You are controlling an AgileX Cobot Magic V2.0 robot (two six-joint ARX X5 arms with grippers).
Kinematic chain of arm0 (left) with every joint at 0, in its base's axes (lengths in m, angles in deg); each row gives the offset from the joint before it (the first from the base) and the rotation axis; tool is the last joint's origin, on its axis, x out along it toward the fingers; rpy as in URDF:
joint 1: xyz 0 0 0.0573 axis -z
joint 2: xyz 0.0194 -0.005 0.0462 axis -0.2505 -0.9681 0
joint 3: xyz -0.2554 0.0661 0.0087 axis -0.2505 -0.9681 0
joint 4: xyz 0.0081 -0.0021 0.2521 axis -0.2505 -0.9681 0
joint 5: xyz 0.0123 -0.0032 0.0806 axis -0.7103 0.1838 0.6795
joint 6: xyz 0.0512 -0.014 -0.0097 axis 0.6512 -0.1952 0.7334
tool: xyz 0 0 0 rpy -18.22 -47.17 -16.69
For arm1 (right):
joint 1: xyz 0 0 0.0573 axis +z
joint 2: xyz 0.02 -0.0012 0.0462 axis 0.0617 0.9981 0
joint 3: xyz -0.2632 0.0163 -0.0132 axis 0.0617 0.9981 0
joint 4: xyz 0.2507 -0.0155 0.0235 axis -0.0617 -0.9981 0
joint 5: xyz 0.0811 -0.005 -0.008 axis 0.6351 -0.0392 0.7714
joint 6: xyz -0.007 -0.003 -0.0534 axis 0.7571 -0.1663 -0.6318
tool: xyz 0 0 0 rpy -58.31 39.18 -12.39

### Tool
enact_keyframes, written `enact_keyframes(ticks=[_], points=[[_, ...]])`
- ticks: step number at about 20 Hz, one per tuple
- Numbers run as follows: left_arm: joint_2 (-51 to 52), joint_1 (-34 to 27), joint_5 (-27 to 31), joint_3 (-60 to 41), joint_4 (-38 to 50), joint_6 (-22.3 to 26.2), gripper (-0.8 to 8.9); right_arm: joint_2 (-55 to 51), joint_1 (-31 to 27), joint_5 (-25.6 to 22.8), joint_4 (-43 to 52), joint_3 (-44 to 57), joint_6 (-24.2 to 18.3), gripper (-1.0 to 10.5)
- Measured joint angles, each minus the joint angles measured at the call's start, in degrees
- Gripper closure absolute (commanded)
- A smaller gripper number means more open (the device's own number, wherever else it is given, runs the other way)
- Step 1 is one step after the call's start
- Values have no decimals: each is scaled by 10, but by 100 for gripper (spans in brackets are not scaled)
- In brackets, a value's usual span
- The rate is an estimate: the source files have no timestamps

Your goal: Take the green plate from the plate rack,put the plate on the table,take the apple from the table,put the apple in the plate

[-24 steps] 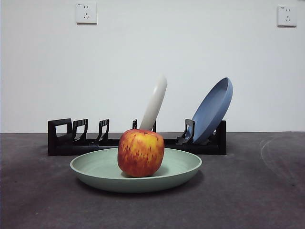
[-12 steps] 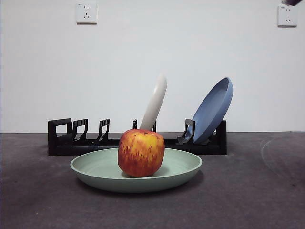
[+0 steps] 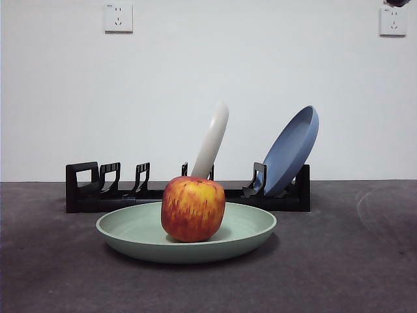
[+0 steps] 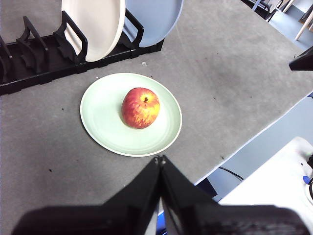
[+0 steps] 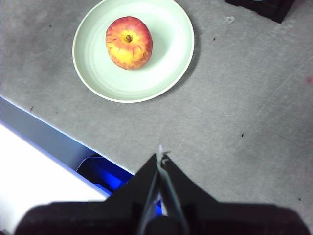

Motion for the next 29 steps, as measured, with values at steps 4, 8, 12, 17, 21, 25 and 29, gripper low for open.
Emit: enact_keyframes(ticks=[4, 8, 12, 17, 21, 25, 29], points=[[-7, 0, 0, 0, 0, 0, 817, 0, 0, -4, 0, 0, 0, 946], [9, -75, -41, 0, -4, 5, 817, 0, 0, -4, 0, 0, 0, 946], [67, -242, -72, -44, 85, 6, 817, 0, 0, -4, 0, 0, 0, 946], [200, -380, -123, -270, 400, 16, 817, 0, 0, -4, 0, 0, 0, 946], [274, -426, -181, -461, 667, 19, 817, 0, 0, -4, 0, 0, 0, 946], [290, -446, -180, -533, 775, 24, 817, 0, 0, -4, 0, 0, 0, 946], [299, -473, -180, -533, 706, 44, 817, 0, 0, -4, 0, 0, 0, 946]])
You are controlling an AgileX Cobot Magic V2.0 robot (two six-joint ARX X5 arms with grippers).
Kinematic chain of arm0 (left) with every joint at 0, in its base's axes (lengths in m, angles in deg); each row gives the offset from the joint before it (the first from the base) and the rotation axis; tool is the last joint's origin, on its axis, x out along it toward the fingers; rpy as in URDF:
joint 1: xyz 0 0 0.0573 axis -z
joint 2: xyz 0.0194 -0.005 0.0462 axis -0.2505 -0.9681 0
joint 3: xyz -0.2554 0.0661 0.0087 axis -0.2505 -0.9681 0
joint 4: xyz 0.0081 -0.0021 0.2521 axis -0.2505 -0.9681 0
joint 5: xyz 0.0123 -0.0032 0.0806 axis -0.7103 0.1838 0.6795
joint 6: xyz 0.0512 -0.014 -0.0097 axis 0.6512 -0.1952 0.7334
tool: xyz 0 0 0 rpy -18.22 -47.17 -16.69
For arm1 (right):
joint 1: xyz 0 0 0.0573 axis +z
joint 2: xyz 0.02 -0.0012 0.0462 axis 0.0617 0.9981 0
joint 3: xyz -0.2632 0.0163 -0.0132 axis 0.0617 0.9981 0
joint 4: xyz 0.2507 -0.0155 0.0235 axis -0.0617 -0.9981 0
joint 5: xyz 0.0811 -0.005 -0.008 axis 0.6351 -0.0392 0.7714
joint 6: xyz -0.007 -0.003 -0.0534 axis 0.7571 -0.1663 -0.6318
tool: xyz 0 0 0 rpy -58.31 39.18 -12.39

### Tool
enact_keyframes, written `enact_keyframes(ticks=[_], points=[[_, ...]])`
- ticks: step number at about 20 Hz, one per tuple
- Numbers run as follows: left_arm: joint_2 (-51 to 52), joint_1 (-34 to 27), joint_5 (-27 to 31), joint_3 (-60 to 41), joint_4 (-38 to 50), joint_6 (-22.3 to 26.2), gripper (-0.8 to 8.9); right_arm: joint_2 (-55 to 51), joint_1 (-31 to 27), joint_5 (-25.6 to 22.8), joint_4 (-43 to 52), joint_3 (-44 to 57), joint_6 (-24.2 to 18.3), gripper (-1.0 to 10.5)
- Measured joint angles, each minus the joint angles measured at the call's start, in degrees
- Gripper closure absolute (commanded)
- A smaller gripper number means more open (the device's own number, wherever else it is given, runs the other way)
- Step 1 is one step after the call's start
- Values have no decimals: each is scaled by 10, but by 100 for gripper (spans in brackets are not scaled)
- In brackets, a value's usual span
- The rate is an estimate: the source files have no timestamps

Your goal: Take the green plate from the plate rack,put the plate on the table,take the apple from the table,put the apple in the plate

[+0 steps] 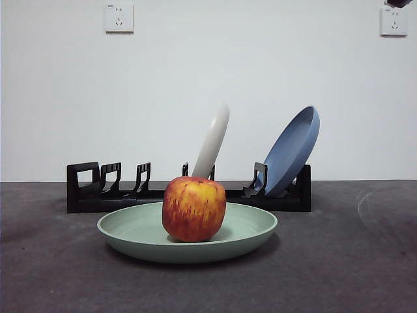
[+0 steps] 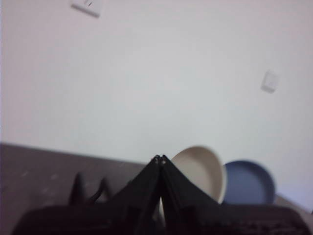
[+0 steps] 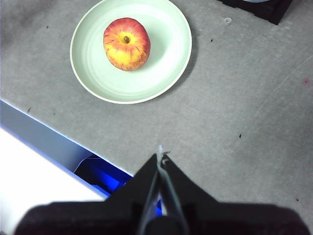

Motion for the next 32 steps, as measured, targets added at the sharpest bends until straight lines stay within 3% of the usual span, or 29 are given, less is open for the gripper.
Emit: enact_keyframes(ticks=[3, 6, 24, 30, 32], points=[[4, -17, 7, 0, -120, 16, 817, 0, 0, 0, 0, 0, 0, 946], [4, -21, 50, 0, -256, 23, 817, 0, 0, 0, 0, 0, 0, 946], [-9, -21, 49, 0, -251, 47, 817, 0, 4, -5, 0, 0, 0, 946], [-14, -21, 49, 0, -251, 47, 816, 0, 3, -97, 1, 0, 0, 946], [-17, -21, 49, 0, -251, 47, 816, 0, 3, -164, 1, 0, 0, 946]])
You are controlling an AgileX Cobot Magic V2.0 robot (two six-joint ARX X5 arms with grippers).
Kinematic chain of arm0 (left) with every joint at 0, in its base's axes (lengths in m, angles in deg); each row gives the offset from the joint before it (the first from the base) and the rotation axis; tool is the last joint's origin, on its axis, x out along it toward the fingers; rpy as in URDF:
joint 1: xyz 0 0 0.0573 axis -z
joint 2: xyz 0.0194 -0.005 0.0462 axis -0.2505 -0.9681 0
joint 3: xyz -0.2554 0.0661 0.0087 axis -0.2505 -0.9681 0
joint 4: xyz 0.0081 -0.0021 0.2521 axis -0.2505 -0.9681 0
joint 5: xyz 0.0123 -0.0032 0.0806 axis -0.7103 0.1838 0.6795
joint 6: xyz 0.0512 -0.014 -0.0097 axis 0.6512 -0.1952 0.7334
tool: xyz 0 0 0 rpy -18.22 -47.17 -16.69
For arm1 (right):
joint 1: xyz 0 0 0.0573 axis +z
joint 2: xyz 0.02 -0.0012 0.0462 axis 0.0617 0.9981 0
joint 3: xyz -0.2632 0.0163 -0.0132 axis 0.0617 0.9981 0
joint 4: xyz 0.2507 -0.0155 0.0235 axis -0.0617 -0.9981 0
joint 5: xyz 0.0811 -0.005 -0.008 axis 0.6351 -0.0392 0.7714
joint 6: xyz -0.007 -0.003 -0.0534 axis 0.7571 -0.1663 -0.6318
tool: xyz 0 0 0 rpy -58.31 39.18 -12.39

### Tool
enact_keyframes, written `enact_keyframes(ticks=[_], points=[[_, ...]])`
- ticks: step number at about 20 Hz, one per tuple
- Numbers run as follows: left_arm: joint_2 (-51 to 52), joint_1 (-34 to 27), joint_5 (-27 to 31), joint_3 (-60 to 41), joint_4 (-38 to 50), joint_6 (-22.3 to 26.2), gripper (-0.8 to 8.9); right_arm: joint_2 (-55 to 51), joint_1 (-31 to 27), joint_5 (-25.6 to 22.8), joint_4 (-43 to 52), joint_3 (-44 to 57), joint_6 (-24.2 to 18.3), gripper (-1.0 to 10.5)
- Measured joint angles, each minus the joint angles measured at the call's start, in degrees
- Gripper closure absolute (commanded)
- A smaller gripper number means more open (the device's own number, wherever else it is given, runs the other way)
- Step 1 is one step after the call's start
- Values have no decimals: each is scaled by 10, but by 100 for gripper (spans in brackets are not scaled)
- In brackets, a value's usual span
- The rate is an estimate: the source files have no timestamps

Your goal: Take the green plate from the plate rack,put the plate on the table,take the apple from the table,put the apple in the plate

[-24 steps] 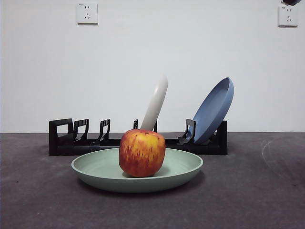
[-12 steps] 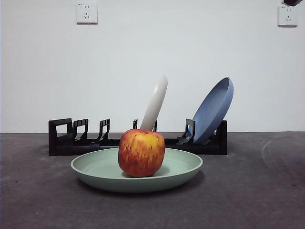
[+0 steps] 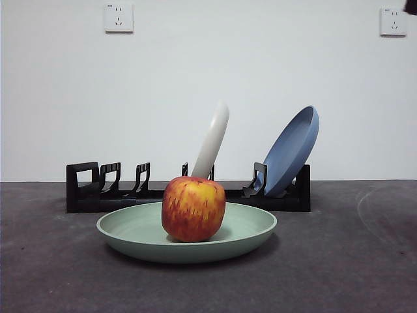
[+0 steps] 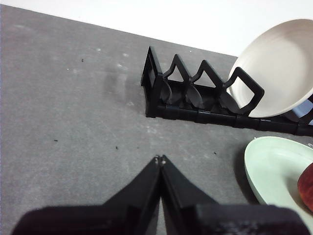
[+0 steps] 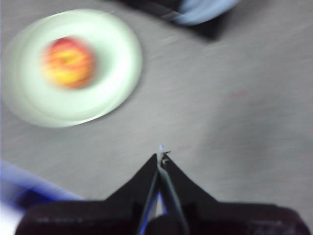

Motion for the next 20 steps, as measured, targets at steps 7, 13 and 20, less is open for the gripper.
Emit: enact_keyframes(ticks=[7, 13, 20], points=[[-9, 0, 0, 0, 0, 0, 817, 10, -82, -64, -12, 5, 1, 946], [-9, 0, 0, 0, 0, 0, 816, -34, -245, 65, 297, 234, -19, 946], [-9, 0, 0, 0, 0, 0, 817, -194, -367, 126, 848, 577, -71, 946]])
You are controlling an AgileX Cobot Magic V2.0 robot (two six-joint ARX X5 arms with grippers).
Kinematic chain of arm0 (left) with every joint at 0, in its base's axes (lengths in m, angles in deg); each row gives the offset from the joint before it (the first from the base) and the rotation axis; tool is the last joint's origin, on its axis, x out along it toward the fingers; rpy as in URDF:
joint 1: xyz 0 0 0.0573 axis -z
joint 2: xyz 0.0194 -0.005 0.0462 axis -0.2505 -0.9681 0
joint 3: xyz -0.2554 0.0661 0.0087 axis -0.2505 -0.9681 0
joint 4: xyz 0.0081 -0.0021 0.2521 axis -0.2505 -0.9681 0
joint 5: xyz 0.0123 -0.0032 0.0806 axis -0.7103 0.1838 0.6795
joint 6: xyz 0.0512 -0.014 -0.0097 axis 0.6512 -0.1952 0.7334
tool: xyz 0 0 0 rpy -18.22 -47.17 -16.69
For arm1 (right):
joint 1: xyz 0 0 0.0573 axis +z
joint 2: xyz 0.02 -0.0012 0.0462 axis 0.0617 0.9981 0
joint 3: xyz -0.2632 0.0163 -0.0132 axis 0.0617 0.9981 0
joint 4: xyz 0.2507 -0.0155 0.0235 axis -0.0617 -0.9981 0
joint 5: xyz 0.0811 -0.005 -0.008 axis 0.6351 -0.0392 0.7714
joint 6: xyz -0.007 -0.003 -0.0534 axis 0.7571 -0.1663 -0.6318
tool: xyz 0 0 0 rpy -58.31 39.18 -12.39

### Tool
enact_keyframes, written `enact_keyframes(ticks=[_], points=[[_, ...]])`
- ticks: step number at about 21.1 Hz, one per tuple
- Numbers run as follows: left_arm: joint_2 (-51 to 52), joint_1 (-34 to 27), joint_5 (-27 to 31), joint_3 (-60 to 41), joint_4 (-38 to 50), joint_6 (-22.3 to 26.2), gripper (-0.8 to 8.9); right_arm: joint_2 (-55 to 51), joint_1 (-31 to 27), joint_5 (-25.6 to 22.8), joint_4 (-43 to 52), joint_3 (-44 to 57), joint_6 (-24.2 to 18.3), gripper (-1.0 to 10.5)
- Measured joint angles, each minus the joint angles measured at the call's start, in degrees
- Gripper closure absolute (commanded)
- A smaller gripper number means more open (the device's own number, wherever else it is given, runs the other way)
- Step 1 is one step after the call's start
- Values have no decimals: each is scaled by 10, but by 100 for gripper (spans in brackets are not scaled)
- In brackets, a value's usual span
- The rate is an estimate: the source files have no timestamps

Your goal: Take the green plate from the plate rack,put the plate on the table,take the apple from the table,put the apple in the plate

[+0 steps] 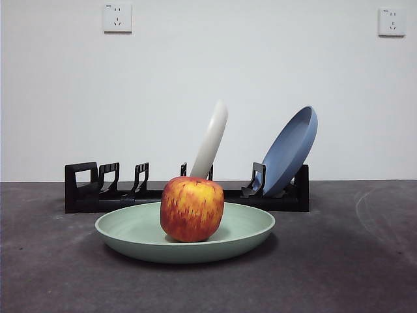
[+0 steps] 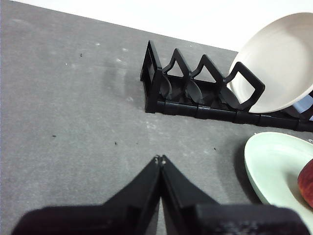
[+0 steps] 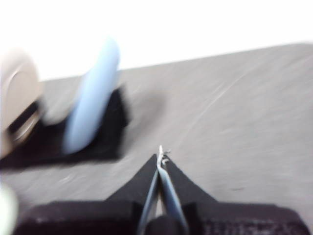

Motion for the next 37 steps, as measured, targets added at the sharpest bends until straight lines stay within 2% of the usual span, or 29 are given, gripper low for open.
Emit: enact_keyframes(ticks=[2, 6, 14, 16, 20, 26, 37], points=[[0, 0, 0, 0, 0, 0, 817, -46, -44, 3, -6, 37, 0, 946], [-1, 0, 0, 0, 0, 0, 817, -112, -104, 13, -101, 41, -1, 946], [-1, 0, 0, 0, 0, 0, 817, -210, -127, 20, -287, 41, -20, 946], [-1, 0, 0, 0, 0, 0, 817, -236, -127, 35, -322, 40, -30, 946], [-1, 0, 0, 0, 0, 0, 816, -290, -128, 83, -327, 40, -57, 946], [-1, 0, 0, 0, 0, 0, 816, -327, -127, 85, -326, 40, -66, 946], [-2, 0, 0, 0, 0, 0, 816, -327, -127, 84, -327, 40, -69, 946]])
